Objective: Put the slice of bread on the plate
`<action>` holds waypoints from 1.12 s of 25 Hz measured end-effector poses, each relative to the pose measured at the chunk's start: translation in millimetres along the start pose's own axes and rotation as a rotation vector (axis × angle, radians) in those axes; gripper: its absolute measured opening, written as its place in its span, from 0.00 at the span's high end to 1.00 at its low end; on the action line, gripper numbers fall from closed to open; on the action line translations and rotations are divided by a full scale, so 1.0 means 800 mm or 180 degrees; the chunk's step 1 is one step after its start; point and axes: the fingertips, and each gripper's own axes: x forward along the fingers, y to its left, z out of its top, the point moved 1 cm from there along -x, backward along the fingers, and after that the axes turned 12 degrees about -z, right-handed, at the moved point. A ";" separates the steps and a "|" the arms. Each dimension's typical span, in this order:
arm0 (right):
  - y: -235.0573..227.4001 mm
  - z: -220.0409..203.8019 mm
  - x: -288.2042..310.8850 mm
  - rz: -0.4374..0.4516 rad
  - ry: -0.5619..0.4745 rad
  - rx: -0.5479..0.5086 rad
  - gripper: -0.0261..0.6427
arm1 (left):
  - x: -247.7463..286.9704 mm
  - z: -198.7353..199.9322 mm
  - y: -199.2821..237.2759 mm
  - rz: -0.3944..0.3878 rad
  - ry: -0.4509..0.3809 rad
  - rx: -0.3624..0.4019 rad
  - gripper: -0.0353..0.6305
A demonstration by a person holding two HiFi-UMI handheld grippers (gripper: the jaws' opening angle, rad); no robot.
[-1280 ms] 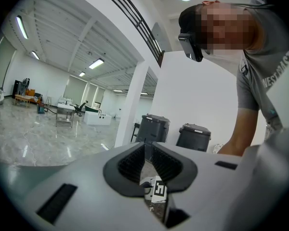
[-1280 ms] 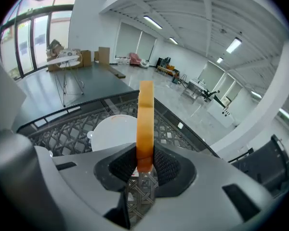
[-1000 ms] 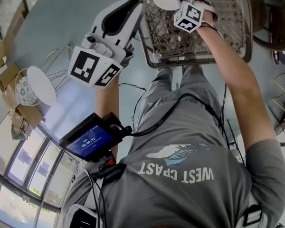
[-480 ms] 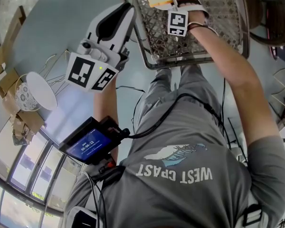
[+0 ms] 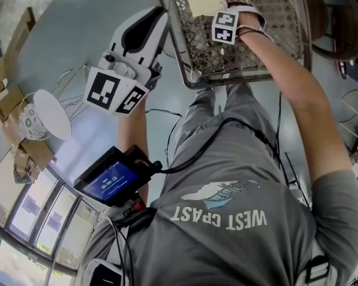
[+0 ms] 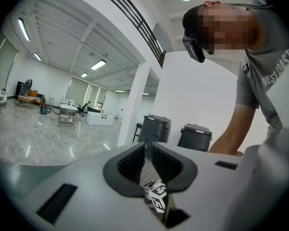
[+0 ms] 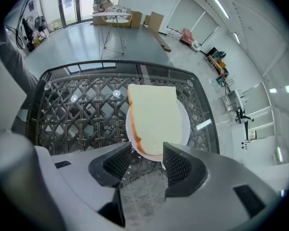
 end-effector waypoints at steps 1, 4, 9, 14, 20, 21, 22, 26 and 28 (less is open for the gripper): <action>-0.001 0.001 0.000 0.0008 -0.0011 0.0044 0.69 | -0.001 -0.002 0.000 0.0000 -0.0004 0.0009 0.87; -0.009 0.011 -0.020 -0.0003 -0.0064 0.0185 0.69 | -0.013 0.005 -0.009 -0.0009 -0.0024 0.0040 0.87; -0.051 0.032 -0.112 -0.0048 -0.0136 0.0793 0.69 | -0.049 0.061 -0.041 -0.0060 -0.0138 0.0148 0.87; -0.084 0.039 -0.163 0.0031 -0.0443 0.1830 0.69 | -0.056 0.063 -0.044 -0.0068 -0.0210 0.0232 0.87; -0.144 0.061 -0.270 0.0023 -0.1414 0.2998 0.95 | -0.056 0.070 -0.049 -0.0106 -0.0292 0.0311 0.87; -0.152 0.062 -0.289 0.0001 -0.1542 0.3102 0.95 | -0.056 0.073 -0.050 -0.0117 -0.0307 0.0329 0.87; -0.159 0.063 -0.308 -0.0010 -0.1669 0.3196 0.95 | -0.056 0.076 -0.051 -0.0129 -0.0323 0.0352 0.87; -0.187 0.068 -0.389 -0.0020 -0.2278 0.3442 0.95 | -0.055 0.093 -0.060 -0.0199 -0.0412 0.0465 0.87; -0.201 0.067 -0.436 -0.0100 -0.2606 0.3480 0.95 | -0.057 0.104 -0.066 -0.0254 -0.0476 0.0544 0.87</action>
